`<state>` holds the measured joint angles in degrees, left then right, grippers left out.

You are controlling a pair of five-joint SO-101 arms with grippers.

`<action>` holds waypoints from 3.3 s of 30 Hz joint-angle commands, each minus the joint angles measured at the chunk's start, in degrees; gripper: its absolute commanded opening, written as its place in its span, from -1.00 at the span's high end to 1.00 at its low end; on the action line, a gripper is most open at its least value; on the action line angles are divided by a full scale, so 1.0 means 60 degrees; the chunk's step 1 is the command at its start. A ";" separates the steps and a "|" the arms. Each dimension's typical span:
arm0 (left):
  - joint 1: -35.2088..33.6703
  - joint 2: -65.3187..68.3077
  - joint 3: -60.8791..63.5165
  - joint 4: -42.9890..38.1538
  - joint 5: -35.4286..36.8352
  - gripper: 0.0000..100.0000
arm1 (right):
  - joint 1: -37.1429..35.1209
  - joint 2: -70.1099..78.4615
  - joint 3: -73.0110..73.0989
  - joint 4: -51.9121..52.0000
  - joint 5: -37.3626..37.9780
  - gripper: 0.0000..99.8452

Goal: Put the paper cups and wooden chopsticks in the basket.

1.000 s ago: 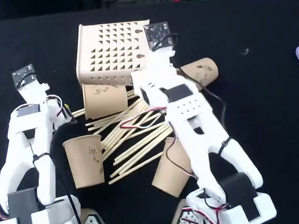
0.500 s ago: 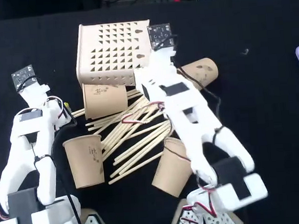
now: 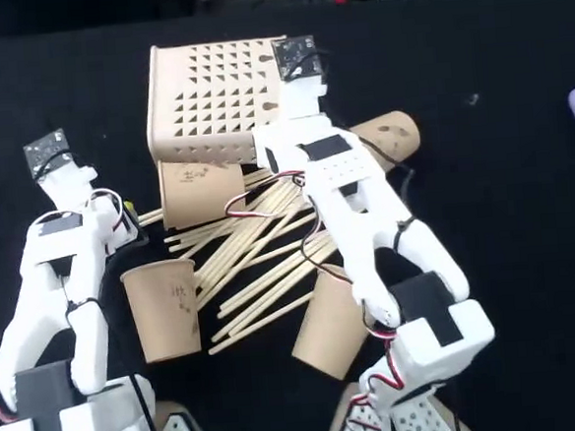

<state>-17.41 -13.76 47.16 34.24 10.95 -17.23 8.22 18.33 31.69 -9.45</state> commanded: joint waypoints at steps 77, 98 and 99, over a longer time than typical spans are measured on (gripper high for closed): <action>0.0066 -0.0029 0.0139 -0.0103 0.0000 0.63 | 0.0484 -0.4505 0.3289 -0.3092 0.1993 0.98; -0.0608 0.0088 -0.4418 0.1026 0.0015 0.62 | -0.0410 -0.0974 -0.0066 0.0469 -0.1070 0.55; -0.0549 0.0469 -0.5326 0.1436 0.0015 0.62 | -0.0410 -0.0974 -0.0066 0.0469 -0.1084 0.55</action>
<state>-20.40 -12.88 32.04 38.46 10.95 -18.90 2.86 20.97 34.33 -16.75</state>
